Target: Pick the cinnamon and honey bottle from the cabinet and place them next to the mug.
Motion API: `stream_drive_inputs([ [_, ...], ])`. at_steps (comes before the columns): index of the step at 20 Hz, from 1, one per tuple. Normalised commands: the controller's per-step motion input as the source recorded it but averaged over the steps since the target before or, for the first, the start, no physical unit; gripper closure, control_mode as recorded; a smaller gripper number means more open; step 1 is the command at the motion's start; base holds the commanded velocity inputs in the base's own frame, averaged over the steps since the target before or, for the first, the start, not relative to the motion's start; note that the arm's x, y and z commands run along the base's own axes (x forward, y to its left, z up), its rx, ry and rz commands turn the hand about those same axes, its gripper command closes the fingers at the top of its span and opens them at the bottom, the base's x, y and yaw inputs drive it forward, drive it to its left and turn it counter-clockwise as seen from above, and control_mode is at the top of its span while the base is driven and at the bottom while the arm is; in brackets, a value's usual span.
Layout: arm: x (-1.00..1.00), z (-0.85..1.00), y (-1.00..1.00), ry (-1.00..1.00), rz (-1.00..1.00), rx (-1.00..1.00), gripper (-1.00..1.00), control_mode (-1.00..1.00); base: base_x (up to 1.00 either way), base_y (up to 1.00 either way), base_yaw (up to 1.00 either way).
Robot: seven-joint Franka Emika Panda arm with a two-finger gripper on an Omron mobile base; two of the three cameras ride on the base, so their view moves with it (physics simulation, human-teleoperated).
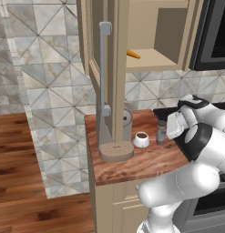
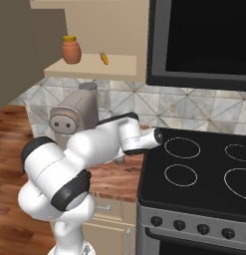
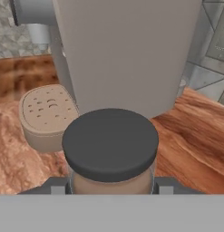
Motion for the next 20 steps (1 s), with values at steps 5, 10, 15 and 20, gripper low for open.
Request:
stream_drive_inputs([
  [5,0.06,-0.08,0.00,-0.02,0.00,0.02,1.00,-1.00,0.00,0.00,0.00],
  [10,0.06,-0.03,0.00,0.00,0.00,0.04,1.00,-1.00,0.00,0.00,0.00],
  [15,0.08,0.00,-0.01,0.00,0.00,0.05,1.00,-1.00,0.00,0.00,0.00],
  [20,0.04,0.00,-0.03,0.00,0.00,0.09,1.00,-1.00,0.00,0.00,0.00],
])
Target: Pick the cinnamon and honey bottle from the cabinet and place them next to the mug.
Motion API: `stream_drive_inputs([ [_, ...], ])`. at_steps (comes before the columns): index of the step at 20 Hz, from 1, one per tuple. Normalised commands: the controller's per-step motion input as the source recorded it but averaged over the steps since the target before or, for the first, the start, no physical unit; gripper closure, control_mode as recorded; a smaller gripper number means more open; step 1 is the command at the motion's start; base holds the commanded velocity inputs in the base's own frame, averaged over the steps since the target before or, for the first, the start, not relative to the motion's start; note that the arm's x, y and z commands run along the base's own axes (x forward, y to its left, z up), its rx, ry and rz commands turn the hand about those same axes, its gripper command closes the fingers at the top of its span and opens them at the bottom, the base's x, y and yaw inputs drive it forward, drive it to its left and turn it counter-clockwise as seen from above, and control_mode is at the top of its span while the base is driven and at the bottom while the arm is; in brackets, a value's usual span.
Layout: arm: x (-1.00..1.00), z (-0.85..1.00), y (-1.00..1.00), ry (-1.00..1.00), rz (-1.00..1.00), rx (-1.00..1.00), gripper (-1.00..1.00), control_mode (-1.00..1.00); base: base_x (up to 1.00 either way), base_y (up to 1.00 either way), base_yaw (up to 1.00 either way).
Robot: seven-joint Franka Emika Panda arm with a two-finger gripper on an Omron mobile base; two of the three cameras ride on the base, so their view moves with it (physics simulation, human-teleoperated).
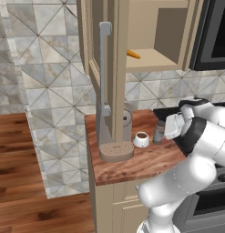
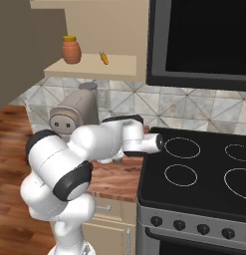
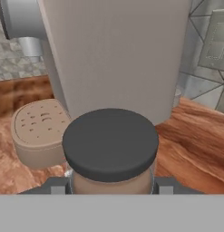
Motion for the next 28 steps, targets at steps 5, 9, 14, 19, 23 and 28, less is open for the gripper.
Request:
stream_drive_inputs([
  [5,0.00,-0.05,-0.05,0.00,0.00,0.05,1.00,-1.00,0.00,0.00,0.00],
  [9,0.00,-0.20,0.00,0.00,0.00,0.00,1.00,-1.00,0.00,0.00,0.00],
  [14,0.00,-0.19,0.00,0.00,0.00,0.00,1.00,-1.00,0.00,0.00,0.00],
  [19,0.00,-0.19,0.00,0.00,0.00,0.00,1.00,-1.00,0.00,0.00,0.00],
  [23,0.00,-0.19,0.00,0.00,0.00,0.00,1.00,-1.00,0.00,0.00,0.00],
  [28,0.00,-0.11,0.00,0.00,0.00,0.00,1.00,-1.00,0.00,0.00,0.00],
])
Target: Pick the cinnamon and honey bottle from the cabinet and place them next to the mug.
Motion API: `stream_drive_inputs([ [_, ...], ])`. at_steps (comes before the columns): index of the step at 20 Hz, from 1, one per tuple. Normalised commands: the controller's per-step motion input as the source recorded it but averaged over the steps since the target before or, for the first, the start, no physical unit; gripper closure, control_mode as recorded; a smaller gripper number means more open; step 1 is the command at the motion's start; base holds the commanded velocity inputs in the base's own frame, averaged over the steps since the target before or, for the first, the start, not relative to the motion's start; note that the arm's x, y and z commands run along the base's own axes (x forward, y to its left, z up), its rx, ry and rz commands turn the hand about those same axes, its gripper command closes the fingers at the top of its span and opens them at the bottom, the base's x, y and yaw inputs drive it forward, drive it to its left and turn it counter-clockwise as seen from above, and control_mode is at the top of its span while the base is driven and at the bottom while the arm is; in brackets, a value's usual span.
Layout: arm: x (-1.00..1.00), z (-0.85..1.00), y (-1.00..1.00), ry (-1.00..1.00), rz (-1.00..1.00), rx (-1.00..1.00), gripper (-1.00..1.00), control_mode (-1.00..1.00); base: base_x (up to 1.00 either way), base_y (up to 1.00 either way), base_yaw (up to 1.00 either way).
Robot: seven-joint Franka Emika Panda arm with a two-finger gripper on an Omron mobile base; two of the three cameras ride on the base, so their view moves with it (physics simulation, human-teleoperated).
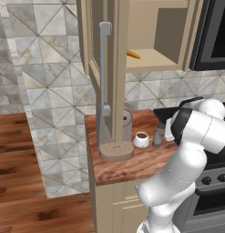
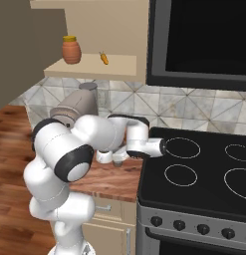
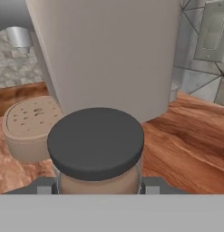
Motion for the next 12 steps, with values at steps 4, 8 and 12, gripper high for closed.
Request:
stream_drive_inputs([
  [4,0.00,0.00,0.00,0.00,0.00,0.00,1.00,-1.00,0.00,0.00,0.00],
  [8,0.00,0.00,0.01,0.01,0.00,0.00,1.00,-1.00,0.00,0.00,0.00],
  [12,0.00,-0.05,0.00,0.03,0.00,-0.03,1.00,-1.00,0.00,0.00,0.00],
])
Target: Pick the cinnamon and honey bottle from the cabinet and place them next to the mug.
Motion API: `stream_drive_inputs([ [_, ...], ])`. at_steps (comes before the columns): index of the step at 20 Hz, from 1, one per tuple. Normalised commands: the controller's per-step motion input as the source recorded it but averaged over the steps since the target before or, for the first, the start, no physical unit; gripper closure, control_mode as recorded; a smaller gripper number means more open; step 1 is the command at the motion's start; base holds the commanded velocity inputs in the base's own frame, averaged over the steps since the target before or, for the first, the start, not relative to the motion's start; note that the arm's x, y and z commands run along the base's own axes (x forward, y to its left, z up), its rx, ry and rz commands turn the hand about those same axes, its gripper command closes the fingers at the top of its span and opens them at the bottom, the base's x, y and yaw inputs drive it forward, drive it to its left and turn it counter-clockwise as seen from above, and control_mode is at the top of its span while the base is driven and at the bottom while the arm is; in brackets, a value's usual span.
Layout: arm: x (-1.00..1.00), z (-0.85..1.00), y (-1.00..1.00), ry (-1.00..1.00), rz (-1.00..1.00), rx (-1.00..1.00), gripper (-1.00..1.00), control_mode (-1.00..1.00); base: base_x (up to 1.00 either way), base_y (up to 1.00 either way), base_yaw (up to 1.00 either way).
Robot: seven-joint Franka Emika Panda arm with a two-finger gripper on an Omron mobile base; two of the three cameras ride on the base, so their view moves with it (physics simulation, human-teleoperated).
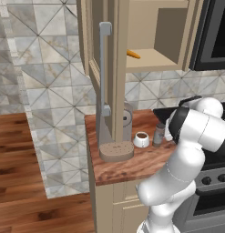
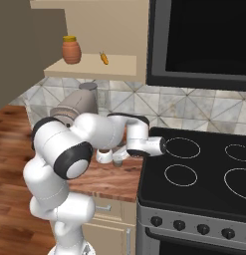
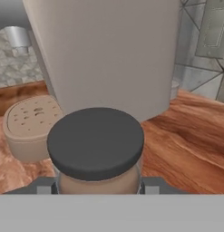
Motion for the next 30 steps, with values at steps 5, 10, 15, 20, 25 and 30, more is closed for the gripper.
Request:
stream_drive_inputs([
  [5,0.00,-0.02,0.00,0.00,0.00,-0.03,1.00,-1.00,0.00,0.00,0.00],
  [10,0.00,-0.03,0.00,0.00,0.00,-0.01,1.00,-1.00,0.00,0.00,0.00],
  [15,0.00,0.00,0.00,0.00,0.00,0.00,-1.00,-1.00,0.00,0.00,0.00],
  [20,0.00,0.00,0.00,0.00,0.00,0.00,-1.00,-1.00,0.00,0.00,0.00],
  [25,0.00,0.00,0.00,0.00,0.00,0.00,-1.00,-1.00,0.00,0.00,0.00],
  [30,0.00,0.00,0.00,0.00,0.00,0.00,-1.00,-1.00,0.00,0.00,0.00],
])
